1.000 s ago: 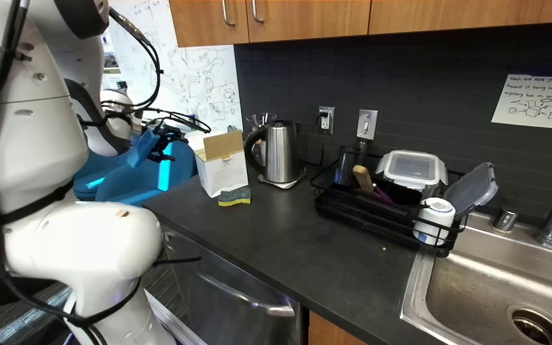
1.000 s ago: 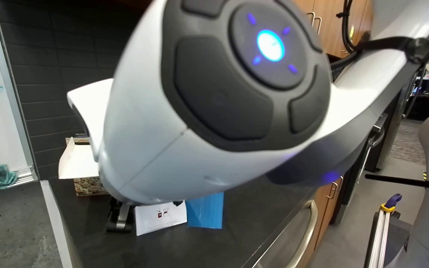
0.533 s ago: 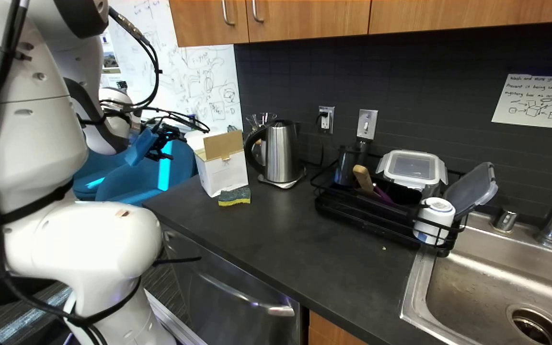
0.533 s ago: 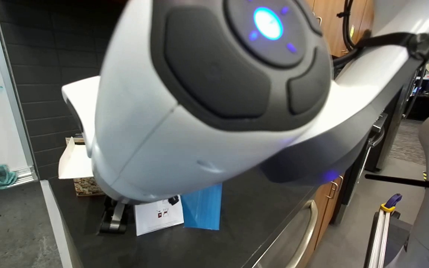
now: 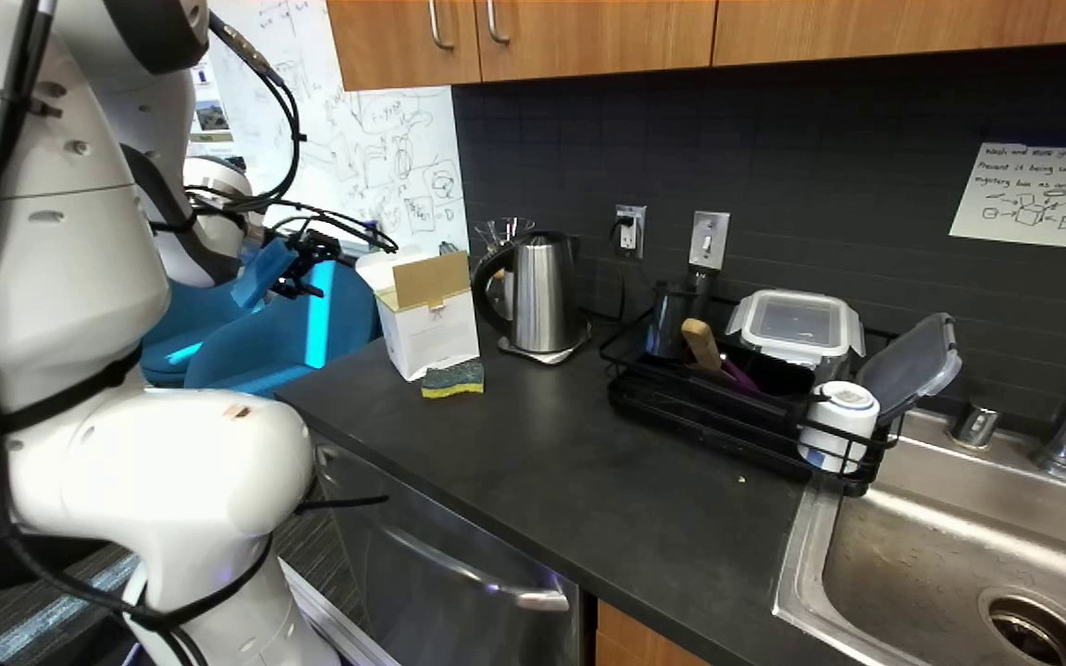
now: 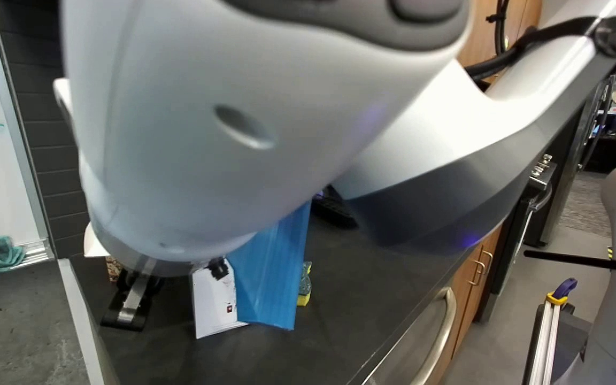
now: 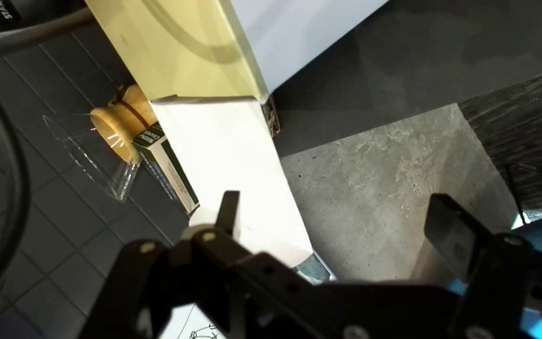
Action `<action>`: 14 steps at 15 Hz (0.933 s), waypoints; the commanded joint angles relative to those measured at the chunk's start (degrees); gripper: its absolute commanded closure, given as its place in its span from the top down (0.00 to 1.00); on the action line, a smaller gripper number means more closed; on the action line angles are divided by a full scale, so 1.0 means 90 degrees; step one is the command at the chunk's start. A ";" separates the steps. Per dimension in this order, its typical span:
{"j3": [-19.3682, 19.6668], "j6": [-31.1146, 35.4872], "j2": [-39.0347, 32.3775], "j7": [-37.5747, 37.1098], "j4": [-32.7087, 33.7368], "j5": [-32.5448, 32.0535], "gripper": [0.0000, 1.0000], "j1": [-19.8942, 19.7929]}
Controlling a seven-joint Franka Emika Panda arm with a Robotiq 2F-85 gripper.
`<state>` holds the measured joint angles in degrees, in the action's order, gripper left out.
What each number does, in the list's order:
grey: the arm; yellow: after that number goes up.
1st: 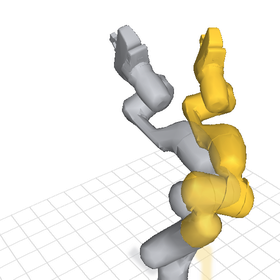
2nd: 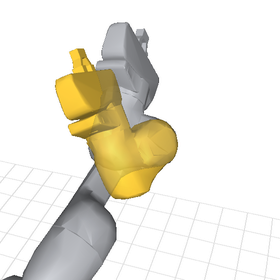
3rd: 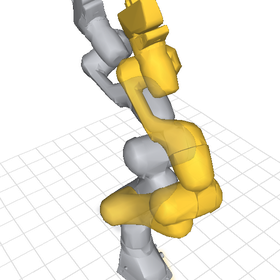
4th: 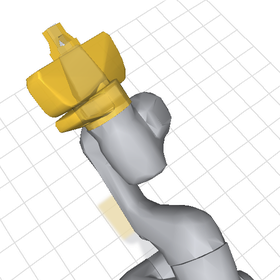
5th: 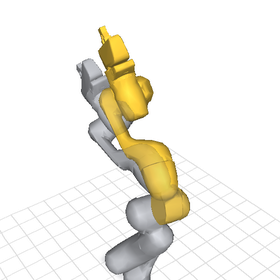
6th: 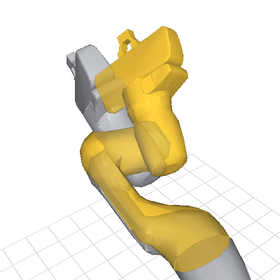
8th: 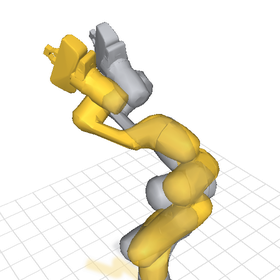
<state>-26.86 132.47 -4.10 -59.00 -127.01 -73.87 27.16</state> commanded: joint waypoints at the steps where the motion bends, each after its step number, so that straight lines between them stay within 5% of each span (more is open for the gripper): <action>1: 0.0010 0.0147 0.0005 0.0022 0.0073 0.0410 1.00 -0.0004; 14: 0.0146 0.0550 0.0101 0.0093 -0.0079 0.1379 1.00 -0.0107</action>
<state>-26.33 135.43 -4.14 -58.99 -126.78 -63.39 26.84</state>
